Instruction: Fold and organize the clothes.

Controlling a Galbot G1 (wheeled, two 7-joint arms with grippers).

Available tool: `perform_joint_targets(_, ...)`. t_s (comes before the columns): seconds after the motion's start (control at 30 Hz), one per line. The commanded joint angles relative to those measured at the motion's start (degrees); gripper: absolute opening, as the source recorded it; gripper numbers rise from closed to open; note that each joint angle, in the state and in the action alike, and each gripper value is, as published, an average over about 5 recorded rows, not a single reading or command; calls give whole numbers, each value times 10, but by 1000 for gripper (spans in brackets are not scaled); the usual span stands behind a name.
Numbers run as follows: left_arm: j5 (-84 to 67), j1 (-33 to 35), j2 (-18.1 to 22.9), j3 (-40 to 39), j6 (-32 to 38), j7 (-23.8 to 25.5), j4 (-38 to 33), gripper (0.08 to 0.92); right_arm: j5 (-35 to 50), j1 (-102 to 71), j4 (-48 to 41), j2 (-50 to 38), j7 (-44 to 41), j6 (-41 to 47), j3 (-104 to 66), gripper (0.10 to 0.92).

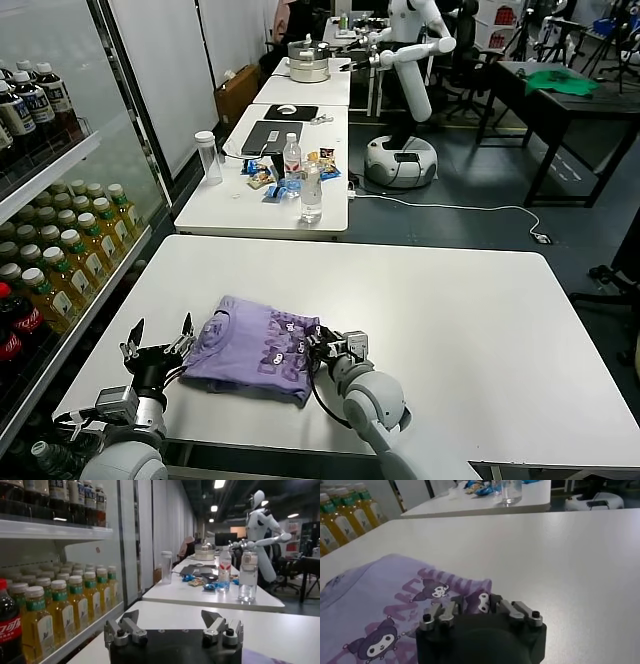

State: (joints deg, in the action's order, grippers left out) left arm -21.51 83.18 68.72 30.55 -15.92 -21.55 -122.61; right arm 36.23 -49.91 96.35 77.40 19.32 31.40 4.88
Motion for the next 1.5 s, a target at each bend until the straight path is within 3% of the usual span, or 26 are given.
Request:
perform_joint_targets(0.03,-2,2,-1,5,2,1,3,823,-3,20,-19,-16,-4,0,-7,310)
perform_joint_targets(0.2,-3,2,0,3,2,1,2,823,-48,45,-35,-44,-38,-5,-24,174)
perform_joint_targets(0.3,-2,2,0,1,2,1,1,823,-74,69,-50,-67,-68,-7,-36,140)
perform_joint_targets(0.73,4,-1,9,-17,0,4,-7,823,-155,116,-103,-179,-207,-36,-100,140)
perform_joint_targets(0.97,12,1,15,-31,0,11,-16,823,-172,14,6,-215,-163,-146,-174,298)
perform_joint_targets(1.13,18,7,22,-40,2,21,-24,823,-170,-126,133,-224,-143,-154,-273,445)
perform_joint_targets(1.3,21,15,23,-45,9,39,-31,823,-173,-299,256,-195,-161,-156,-389,575)
perform_joint_targets(1.5,19,17,12,-47,13,57,-36,823,-200,-434,324,-131,-177,-177,-441,747)
